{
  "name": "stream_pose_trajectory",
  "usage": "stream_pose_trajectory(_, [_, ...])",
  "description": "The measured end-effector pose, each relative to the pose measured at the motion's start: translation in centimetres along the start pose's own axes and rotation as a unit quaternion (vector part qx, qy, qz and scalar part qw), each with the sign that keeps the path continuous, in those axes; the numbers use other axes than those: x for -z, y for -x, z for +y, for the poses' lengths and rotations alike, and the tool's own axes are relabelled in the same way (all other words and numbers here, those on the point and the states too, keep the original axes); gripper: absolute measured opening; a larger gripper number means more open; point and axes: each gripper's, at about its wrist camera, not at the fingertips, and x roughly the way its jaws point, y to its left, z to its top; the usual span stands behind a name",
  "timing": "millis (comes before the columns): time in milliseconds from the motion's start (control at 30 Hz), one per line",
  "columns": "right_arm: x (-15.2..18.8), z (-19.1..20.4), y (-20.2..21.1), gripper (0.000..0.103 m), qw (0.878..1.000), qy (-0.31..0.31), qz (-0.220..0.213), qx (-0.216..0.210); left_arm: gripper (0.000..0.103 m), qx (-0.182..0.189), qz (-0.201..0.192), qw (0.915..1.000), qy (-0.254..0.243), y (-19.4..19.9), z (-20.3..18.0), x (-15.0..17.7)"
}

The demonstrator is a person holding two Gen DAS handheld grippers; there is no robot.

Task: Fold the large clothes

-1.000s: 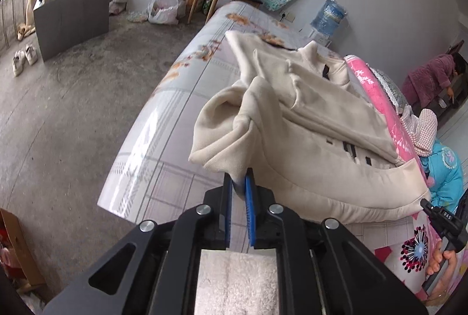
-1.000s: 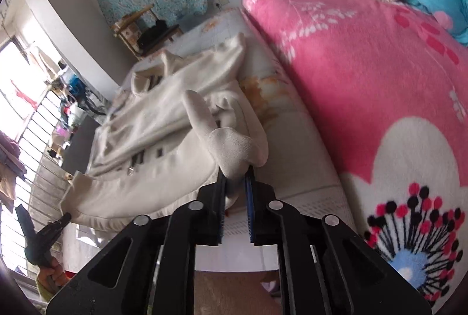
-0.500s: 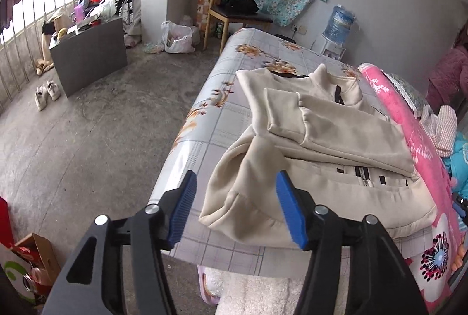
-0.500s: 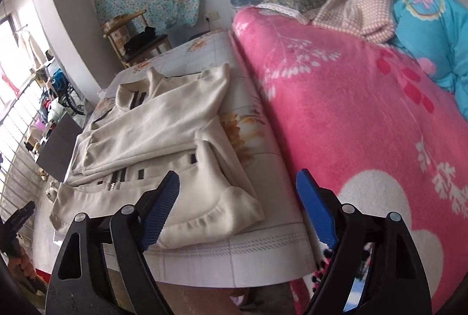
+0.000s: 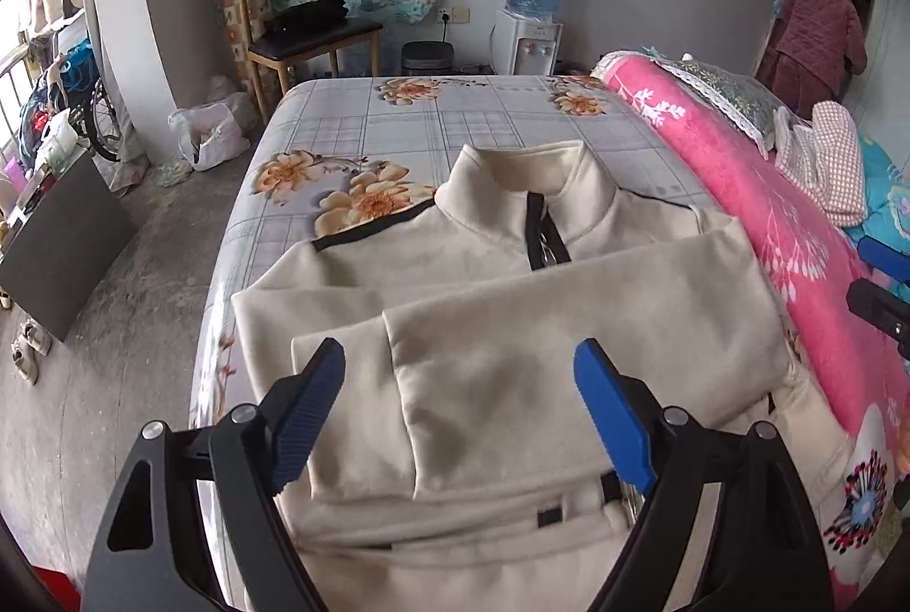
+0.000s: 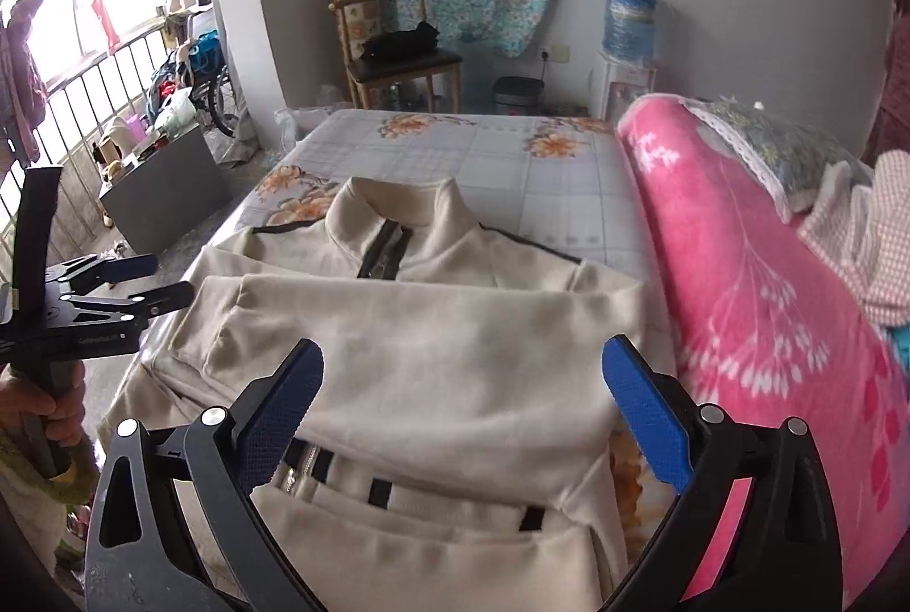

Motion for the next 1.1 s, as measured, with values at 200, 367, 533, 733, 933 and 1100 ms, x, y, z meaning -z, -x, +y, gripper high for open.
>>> stream_pose_trajectory(200, [-6.4,-0.4,-7.8,0.095,0.999,-0.003,0.041,-0.009,0.081,0.039,0.035,0.9975,0.048,-7.8,1.4,-7.6])
stream_pose_trajectory(367, [-9.8,-0.5,-16.6,0.095,0.995,0.006,0.103,0.002,0.081,0.038,0.061,0.9958,0.057,-14.4,0.8,-11.7])
stream_pose_trajectory(533, [-11.9,-0.5,-23.7,0.095,0.987,0.032,0.155,0.032,0.081,0.017,0.091,0.9939,0.061,-19.5,0.3,-13.9])
stream_pose_trajectory(733, [-12.5,-1.5,-29.2,0.091,0.971,0.04,0.227,0.06,0.079,-0.04,0.136,0.9895,0.028,-23.2,-0.1,-14.0])
stream_pose_trajectory(933, [-10.6,-2.1,-29.0,0.083,0.961,0.042,0.267,0.05,0.079,-0.038,0.146,0.9884,-0.015,-22.4,-0.1,-12.9])
stream_pose_trajectory(1100, [-9.4,-1.9,-25.6,0.081,0.962,0.043,0.271,0.008,0.079,0.011,0.156,0.9873,-0.029,-20.0,-0.1,-11.8])
